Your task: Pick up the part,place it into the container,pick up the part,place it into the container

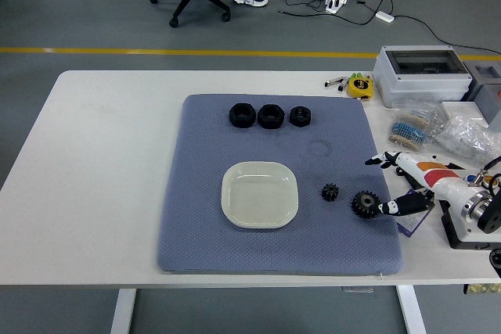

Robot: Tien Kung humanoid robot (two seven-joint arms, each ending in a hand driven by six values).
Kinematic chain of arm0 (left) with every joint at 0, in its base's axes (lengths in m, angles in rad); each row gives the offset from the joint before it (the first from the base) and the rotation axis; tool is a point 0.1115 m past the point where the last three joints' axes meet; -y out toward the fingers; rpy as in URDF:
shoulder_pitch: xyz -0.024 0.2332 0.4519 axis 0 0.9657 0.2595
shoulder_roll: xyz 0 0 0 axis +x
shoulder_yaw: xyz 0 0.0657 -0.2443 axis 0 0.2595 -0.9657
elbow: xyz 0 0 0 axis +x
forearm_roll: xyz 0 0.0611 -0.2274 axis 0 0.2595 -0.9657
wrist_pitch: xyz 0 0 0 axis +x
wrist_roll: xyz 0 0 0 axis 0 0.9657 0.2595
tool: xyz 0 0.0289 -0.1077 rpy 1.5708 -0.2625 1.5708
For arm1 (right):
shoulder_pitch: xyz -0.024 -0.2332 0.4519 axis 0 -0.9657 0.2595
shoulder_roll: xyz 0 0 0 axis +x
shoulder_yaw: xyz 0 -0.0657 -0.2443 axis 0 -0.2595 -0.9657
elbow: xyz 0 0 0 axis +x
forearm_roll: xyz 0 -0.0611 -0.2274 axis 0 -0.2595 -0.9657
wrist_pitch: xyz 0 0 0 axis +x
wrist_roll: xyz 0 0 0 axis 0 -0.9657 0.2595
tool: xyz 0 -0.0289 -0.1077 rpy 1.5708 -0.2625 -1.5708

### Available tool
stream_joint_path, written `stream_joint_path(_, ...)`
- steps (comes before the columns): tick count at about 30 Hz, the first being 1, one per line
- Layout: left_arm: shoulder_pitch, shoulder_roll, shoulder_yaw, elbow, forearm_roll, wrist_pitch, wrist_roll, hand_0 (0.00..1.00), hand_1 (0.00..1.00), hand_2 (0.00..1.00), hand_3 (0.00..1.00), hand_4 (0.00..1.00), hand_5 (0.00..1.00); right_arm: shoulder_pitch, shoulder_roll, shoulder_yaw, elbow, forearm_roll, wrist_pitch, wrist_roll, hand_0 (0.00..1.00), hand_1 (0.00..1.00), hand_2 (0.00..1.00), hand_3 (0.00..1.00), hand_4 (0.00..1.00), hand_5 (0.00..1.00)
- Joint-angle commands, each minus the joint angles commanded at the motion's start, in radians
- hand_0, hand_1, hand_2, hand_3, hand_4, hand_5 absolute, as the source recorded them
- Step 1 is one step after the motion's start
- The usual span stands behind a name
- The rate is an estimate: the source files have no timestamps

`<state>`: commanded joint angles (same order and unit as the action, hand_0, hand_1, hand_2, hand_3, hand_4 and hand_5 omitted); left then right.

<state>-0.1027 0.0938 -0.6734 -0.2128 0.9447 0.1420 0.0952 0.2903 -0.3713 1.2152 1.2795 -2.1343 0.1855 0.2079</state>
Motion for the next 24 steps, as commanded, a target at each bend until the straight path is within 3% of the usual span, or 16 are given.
stream_joint_path(5, -0.004, -0.002, 0.015, -0.002, -0.002, 0.018, 0.008, 0.739, 0.741, 0.781, 0.578, 0.638, 0.555, 0.03, -0.011, -0.036, -0.012, -0.014, 0.003, 0.001, 0.751, 0.728, 0.768, 0.782, 0.998, 0.28)
stream_joint_path(6, -0.005, -0.002, 0.017, -0.002, -0.003, 0.021, 0.009, 0.725, 0.714, 0.744, 0.568, 0.674, 0.596, 0.036, -0.015, -0.042, -0.014, -0.016, 0.006, 0.0, 0.738, 0.721, 0.757, 0.776, 0.998, 0.274)
stream_joint_path(23, -0.019, -0.003, 0.015, -0.004, 0.02, 0.027, 0.023, 0.713, 0.699, 0.717, 0.567, 0.674, 0.598, 0.107, -0.044, -0.16, -0.06, 0.023, 0.034, 0.001, 0.725, 0.704, 0.736, 0.759, 0.998, 0.275)
stream_joint_path(24, -0.019, -0.003, 0.014, -0.005, 0.022, 0.027, 0.024, 0.711, 0.699, 0.715, 0.567, 0.673, 0.6, 0.11, -0.044, -0.166, -0.065, 0.026, 0.035, 0.002, 0.703, 0.683, 0.716, 0.715, 0.986, 0.279)
